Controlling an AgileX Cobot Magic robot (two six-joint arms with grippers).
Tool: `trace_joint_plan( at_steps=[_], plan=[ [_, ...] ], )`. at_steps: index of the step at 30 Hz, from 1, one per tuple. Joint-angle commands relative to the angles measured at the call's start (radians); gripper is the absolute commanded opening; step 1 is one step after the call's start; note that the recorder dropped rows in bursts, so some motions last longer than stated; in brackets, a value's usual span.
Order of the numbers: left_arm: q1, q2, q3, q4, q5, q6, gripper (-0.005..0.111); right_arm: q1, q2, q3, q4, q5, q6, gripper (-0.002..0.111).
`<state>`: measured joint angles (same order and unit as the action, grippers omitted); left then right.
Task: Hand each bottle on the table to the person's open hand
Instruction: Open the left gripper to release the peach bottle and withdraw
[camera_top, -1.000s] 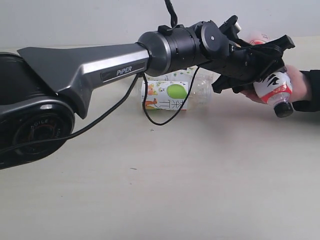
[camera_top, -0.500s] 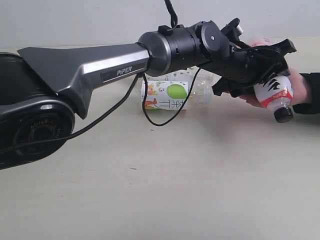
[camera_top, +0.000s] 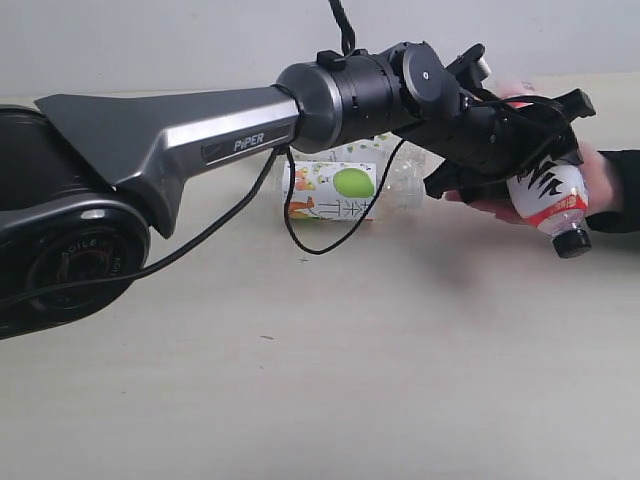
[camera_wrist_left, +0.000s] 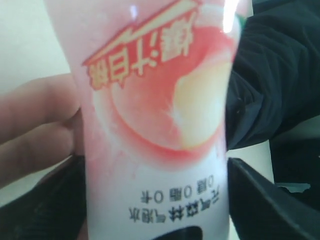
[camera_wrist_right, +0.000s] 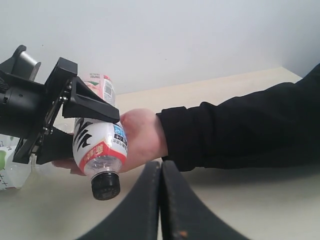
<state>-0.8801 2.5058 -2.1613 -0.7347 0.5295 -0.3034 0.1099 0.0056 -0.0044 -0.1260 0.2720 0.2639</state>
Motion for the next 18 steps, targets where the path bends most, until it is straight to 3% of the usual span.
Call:
trace_joint_plan(
  at_steps=[1,7,18],
  plan=[
    [0.0,-0.002,-0.004,0.007,0.028,0.037,0.077,-0.005,-0.006,0.004,-0.007,-0.009,-0.001,0.0],
    [0.0,-0.002,-0.004,0.007,0.03,0.037,0.102,-0.005,-0.006,0.004,-0.007,-0.009,-0.001,0.0],
    [0.005,-0.027,-0.004,0.009,0.083,0.105,0.104,-0.005,-0.006,0.004,-0.007,-0.009,-0.001,0.0]
  ],
)
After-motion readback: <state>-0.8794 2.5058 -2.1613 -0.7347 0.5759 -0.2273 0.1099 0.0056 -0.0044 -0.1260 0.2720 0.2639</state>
